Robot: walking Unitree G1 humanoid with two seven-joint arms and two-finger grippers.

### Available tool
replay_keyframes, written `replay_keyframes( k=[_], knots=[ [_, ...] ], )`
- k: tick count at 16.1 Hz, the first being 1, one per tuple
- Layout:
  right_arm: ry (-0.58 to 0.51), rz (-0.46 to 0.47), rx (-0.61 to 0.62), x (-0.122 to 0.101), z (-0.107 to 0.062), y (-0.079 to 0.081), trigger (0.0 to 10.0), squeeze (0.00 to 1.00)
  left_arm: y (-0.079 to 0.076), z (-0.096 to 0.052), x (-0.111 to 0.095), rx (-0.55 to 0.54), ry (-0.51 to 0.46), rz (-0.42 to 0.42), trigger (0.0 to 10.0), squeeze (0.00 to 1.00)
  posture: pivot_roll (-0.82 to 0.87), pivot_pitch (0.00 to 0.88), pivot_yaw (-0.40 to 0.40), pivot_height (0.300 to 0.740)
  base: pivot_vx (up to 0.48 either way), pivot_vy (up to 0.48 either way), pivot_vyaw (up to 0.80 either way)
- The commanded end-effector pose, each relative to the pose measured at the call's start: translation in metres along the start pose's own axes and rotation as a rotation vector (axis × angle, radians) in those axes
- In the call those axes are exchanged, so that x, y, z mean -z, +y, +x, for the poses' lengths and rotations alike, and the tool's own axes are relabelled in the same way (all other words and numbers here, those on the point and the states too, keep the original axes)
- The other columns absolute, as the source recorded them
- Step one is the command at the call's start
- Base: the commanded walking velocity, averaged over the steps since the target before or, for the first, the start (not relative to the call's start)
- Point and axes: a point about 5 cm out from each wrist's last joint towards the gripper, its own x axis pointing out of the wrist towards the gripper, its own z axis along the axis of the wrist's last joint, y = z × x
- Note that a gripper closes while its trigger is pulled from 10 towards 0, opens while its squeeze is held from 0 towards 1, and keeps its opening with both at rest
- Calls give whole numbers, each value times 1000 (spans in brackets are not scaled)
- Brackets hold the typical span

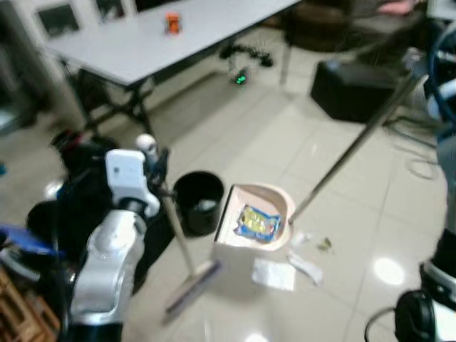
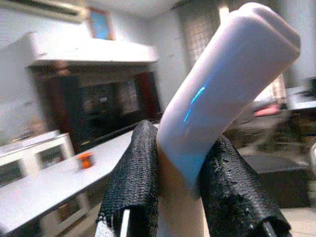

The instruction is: Sweep floor

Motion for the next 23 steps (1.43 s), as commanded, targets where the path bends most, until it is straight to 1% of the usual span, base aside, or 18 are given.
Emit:
replay_keyframes(
  k=[1, 3, 7, 11, 14, 16, 20, 23],
  knots=[
    [-37, 19, 11, -8, 1, -3, 10000, 0, -4, 0, -6, 15, -25, 7, 10000, 0, 39, 0, 32, 740, 420, 0, 800],
    [-35, 23, 12, -6, 0, -2, 10000, 0, -2, -1, -6, 14, -25, 8, 10000, 0, 42, 0, 32, 740, 418, 0, 631],
    [-46, 38, 34, -6, -1, -5, 10000, 0, -1, 0, -6, 16, -26, 14, 10000, 0, 43, 0, 35, 740, 416, 0, 0],
    [-50, 44, 60, -7, -4, -10, 10000, 0, -4, 1, -5, 36, -22, 11, 10000, 0, 34, 0, 46, 740, 417, 0, 0],
    [-50, 36, 62, -7, -3, -11, 10000, 0, -5, 2, -4, 44, -19, 11, 10000, 0, 35, 0, 46, 740, 416, 0, -800],
    [-53, 24, 57, -7, -3, -10, 10000, 0, -4, 1, -3, 43, -18, 15, 10000, 0, 37, 0, 44, 740, 416, 0, 0],
    [-57, 27, 64, -4, -1, -9, 10000, 0, -3, 0, -2, 39, -13, 20, 10000, 0, 44, 0, 41, 740, 414, 0, 0],
    [-70, 23, 75, -6, -1, -10, 10000, 0, -3, -2, 0, 51, -1, 31, 10000, 0, 45, 0, 43, 740, 407, 0, 0]
  ],
)
